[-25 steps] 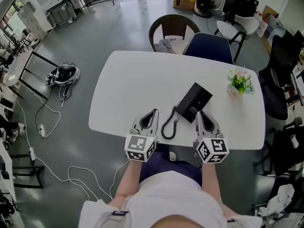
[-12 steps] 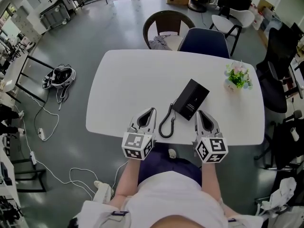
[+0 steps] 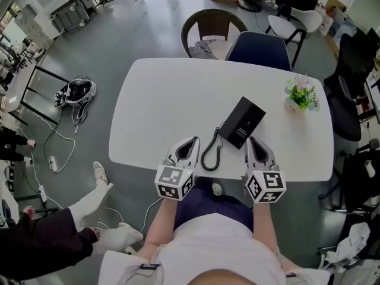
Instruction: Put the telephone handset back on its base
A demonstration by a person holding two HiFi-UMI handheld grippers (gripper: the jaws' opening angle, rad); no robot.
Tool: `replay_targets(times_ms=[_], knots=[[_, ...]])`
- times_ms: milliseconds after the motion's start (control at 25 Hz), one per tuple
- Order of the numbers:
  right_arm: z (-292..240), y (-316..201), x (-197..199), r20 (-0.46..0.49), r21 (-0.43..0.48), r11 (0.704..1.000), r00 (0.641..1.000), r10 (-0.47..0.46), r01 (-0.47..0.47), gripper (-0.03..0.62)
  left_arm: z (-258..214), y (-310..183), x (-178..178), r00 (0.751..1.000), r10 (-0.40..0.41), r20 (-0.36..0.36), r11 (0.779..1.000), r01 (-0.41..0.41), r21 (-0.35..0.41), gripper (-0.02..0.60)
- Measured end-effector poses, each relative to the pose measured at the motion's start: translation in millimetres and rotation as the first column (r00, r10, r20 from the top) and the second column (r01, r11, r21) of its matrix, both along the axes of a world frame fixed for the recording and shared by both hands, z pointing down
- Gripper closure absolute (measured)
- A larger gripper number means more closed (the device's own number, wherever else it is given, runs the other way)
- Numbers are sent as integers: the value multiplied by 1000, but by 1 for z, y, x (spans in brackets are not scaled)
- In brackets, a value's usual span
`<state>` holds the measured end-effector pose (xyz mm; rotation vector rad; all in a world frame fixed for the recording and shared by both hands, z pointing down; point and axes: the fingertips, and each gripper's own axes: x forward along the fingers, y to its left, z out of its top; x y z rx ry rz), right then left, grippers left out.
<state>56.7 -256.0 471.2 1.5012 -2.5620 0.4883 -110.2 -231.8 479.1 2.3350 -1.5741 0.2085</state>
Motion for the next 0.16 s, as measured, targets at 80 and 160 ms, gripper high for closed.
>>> replay_targets(times_ms=[80, 160], knots=[[1, 0, -2, -1, -2, 1000, 1000, -3, 3, 549, 2, 1, 0, 1000, -1, -11, 1000, 1, -8, 566], [2, 0, -5, -1, -5, 1000, 1000, -7, 7, 549, 4, 2, 0, 1000, -3, -17, 1000, 3, -14, 566]])
